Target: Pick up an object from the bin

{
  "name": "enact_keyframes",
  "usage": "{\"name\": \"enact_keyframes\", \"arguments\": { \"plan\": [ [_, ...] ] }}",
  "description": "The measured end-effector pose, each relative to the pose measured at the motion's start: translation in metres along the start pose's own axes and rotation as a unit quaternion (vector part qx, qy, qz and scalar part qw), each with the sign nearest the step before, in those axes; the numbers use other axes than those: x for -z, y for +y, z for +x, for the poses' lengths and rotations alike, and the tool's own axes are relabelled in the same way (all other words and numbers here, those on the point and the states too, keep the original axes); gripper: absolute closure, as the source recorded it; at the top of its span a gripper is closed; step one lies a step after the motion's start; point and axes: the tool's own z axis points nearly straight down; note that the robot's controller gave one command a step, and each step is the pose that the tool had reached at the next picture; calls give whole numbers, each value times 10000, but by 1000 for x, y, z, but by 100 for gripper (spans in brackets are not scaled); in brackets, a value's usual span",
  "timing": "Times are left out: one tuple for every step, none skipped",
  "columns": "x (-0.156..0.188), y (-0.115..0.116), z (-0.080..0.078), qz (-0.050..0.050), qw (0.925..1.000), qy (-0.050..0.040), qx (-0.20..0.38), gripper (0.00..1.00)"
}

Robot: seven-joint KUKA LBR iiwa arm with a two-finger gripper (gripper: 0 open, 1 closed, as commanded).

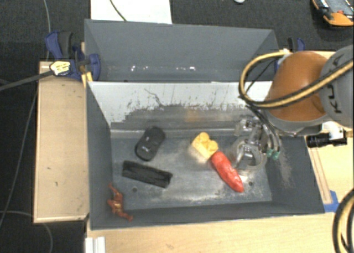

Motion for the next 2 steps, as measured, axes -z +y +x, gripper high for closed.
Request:
{"name": "enact_keyframes", "arguments": {
  "plan": [
    [-19,33,-21,-18,9998,48,215,0],
    [-47,-18,10,2,9972,20,-754,0]
  ]
}}
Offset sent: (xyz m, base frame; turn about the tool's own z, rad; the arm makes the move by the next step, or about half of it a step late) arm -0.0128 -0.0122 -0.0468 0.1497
